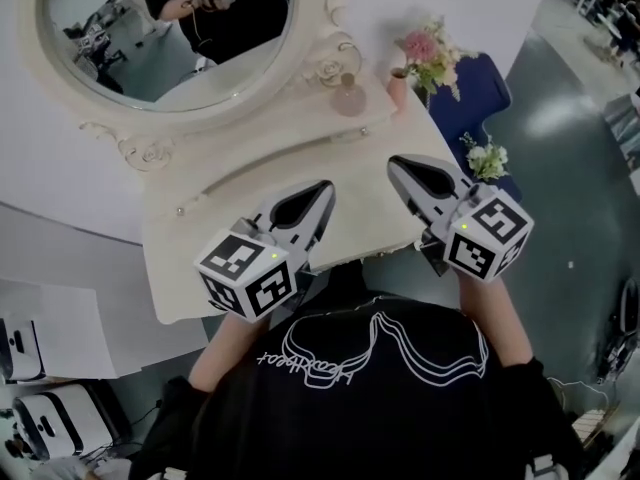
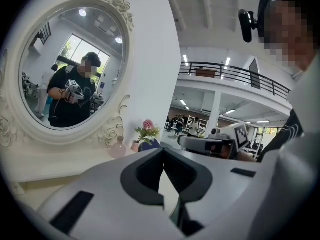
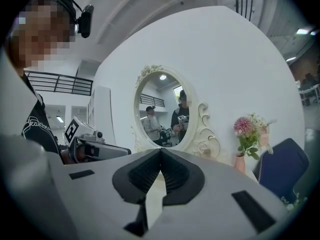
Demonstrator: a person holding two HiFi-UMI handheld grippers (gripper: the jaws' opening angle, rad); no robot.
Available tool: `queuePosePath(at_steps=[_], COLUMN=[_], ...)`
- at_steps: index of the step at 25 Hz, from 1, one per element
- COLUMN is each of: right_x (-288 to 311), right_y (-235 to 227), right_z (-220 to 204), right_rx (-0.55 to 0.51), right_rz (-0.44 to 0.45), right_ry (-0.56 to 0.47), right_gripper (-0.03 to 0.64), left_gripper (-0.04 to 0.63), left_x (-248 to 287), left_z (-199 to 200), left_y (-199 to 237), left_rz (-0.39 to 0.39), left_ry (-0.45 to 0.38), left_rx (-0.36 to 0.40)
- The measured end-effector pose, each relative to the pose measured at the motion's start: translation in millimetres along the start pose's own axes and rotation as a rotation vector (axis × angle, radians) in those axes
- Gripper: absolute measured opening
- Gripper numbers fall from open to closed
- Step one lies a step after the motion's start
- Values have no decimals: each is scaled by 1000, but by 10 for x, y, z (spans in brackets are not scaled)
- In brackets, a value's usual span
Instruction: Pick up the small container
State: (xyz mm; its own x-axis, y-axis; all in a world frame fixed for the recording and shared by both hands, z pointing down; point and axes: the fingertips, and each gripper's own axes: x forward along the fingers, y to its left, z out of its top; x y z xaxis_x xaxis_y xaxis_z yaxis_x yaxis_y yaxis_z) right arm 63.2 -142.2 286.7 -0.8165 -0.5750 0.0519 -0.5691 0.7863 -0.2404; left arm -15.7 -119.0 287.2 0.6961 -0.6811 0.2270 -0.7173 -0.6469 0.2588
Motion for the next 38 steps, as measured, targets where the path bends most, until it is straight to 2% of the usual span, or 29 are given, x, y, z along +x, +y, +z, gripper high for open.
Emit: queuePosePath(at_steps=[11,24,28,38], right_x=[503,1079,1270,1650], right_y=[-638,-1269,-1362,-1730], right_z=[37,-167,-263,-534], right_rx=[31,60,44,-18], right_rz=[-49,-107,-94,-116], right_ry=[26,58,88,144], right_gripper=[8,8,67,149], left_gripper=[3,3,3,3], left_x=[604,1041,1082,1112], left_z=[189,-59,-151,-291], left_y=[630,1308,1453,1760], left_rz=[-49,-37,-27,2], left_ry=[23,88,102,115], left_rx=[-51,-156,-182,-219])
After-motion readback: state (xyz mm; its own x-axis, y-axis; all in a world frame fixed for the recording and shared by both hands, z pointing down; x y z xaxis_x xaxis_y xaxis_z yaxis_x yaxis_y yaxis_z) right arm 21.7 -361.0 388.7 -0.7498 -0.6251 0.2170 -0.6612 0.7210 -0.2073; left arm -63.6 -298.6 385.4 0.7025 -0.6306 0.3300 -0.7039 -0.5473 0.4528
